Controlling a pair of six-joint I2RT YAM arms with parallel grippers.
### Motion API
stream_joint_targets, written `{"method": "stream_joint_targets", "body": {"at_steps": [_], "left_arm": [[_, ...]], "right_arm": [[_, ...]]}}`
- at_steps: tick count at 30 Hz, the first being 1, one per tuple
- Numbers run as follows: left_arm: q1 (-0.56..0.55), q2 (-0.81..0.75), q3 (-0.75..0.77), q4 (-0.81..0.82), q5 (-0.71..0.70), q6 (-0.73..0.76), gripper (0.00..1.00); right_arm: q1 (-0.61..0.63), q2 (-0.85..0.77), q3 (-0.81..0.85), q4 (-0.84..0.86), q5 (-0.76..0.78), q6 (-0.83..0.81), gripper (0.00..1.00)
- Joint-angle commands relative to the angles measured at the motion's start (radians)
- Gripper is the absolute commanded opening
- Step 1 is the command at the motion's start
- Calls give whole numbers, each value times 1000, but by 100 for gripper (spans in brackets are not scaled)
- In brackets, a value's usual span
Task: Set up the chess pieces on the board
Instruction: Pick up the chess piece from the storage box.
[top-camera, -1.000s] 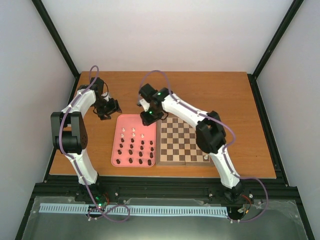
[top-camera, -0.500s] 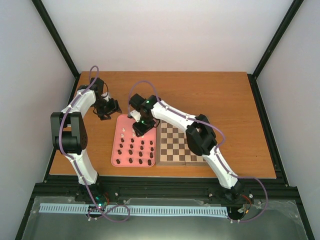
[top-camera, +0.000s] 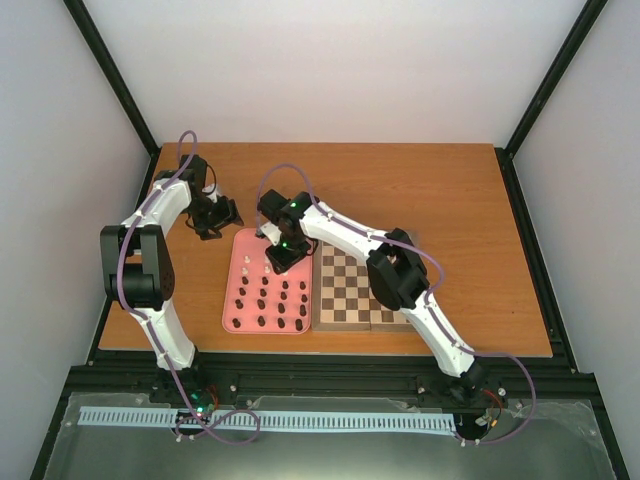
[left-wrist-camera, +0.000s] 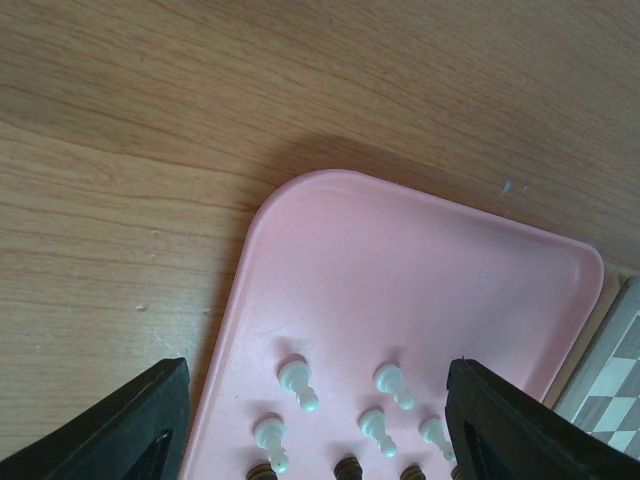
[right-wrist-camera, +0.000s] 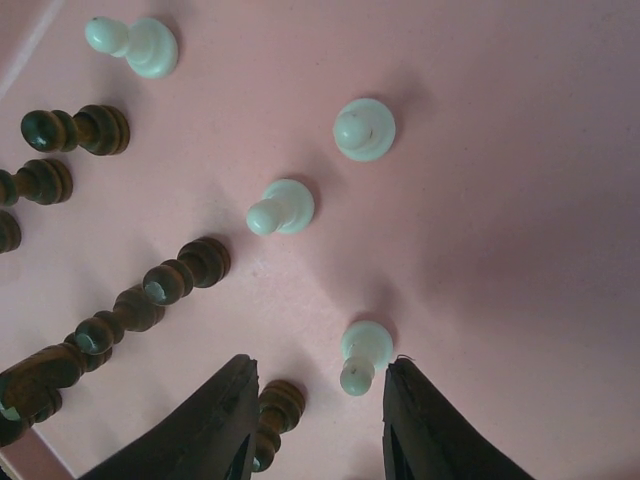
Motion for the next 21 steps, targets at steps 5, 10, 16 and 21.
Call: {"method": "stream_joint_targets", "body": {"at_steps": [5, 10, 16, 21], "left_arm": [[-4, -30, -3, 7, 9, 11, 79], [-3, -29, -3, 7, 11, 11, 79], [-3, -31, -4, 7, 13, 10, 79], [-3, -31, -3, 7, 14, 9, 79]], "right_arm": [[1, 25, 27, -13, 1, -2, 29], [1, 35, 26, -17, -3, -5, 29], [1, 47, 29, -18, 0, -1, 29], [1, 44, 35, -20, 16, -1, 29]]}}
